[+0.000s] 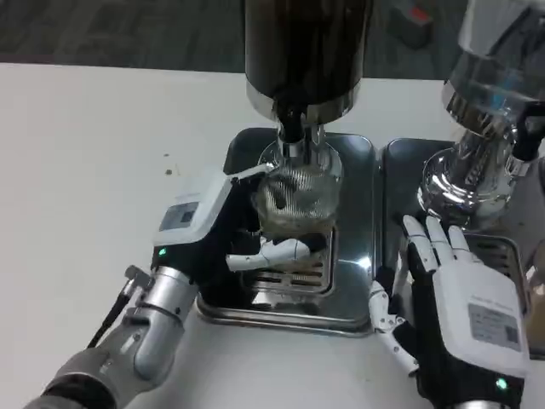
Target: Grasp the cup under the faucet to collect the drink, then remove the cup.
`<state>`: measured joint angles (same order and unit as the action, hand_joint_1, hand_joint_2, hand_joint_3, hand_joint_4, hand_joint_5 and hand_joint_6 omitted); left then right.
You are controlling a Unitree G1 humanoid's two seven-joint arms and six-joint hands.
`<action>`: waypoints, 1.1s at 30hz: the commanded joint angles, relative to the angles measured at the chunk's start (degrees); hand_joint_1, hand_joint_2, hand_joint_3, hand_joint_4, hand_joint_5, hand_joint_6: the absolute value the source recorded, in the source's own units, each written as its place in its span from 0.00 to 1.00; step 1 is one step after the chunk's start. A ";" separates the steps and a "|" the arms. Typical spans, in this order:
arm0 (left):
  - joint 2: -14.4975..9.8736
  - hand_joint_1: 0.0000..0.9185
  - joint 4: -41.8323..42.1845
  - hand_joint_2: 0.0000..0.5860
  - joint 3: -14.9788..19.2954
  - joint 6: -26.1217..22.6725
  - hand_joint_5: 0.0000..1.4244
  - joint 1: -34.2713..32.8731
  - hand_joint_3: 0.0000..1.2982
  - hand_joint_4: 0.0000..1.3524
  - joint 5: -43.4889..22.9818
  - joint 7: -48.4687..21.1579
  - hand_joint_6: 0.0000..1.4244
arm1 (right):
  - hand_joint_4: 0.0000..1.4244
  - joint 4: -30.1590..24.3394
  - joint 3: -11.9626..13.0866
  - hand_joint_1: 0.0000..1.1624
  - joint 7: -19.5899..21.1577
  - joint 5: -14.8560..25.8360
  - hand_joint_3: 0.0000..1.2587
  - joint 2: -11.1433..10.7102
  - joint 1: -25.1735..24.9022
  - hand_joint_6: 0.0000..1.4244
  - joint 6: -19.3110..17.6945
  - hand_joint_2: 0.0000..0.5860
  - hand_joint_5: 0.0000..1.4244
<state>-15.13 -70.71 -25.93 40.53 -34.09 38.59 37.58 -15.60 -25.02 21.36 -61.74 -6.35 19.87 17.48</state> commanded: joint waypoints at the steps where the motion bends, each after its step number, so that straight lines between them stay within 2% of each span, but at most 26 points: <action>1: -1.22 0.19 -0.16 0.10 -0.35 -0.11 0.52 0.89 0.25 0.32 0.19 -0.34 0.57 | 0.05 0.29 0.10 0.12 -0.63 0.34 0.10 0.05 -0.63 0.13 -0.14 0.95 0.04; 3: -1.81 0.11 0.29 0.06 -0.29 0.47 0.50 0.99 0.20 0.29 0.23 0.00 0.54 | 0.05 0.11 0.10 0.12 -0.69 0.36 0.10 -0.01 -0.60 0.13 -0.19 0.95 0.04; 8: -2.84 0.00 1.03 0.00 0.56 2.32 0.47 1.66 0.17 0.25 -0.78 -0.21 0.50 | 0.05 0.18 0.31 0.12 -0.69 0.64 0.10 -0.14 -0.92 0.13 -0.37 0.95 0.04; 16: -5.33 0.00 4.40 0.00 3.21 6.78 0.43 4.08 0.16 0.24 -3.55 -0.28 0.44 | 0.04 1.09 0.74 0.12 -0.87 1.67 0.10 -0.46 -1.98 0.13 -0.72 0.95 0.04; 23: -8.57 0.00 9.19 0.00 7.43 10.62 0.29 7.89 0.10 0.11 -7.20 -2.20 0.21 | 0.04 2.24 0.88 0.12 -1.04 2.59 0.10 -0.54 -3.23 0.12 -0.92 0.95 0.03; 29: -11.11 0.00 14.21 0.02 11.85 15.48 0.18 11.59 0.04 0.04 -12.99 -8.84 0.10 | 0.03 3.21 0.87 0.12 -1.12 3.24 0.10 -0.73 -4.24 0.11 -1.03 0.95 0.03; 33: -12.21 0.00 17.84 0.06 14.58 19.87 0.12 13.83 0.00 0.00 -20.52 -17.82 0.08 | 0.03 3.74 0.86 0.12 -1.16 3.48 0.09 -0.60 -4.73 0.11 -1.16 0.95 0.03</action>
<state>-26.39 -55.13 -12.96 57.48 -21.63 22.04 24.81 -12.73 -24.27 20.52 -59.06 -7.11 15.68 16.74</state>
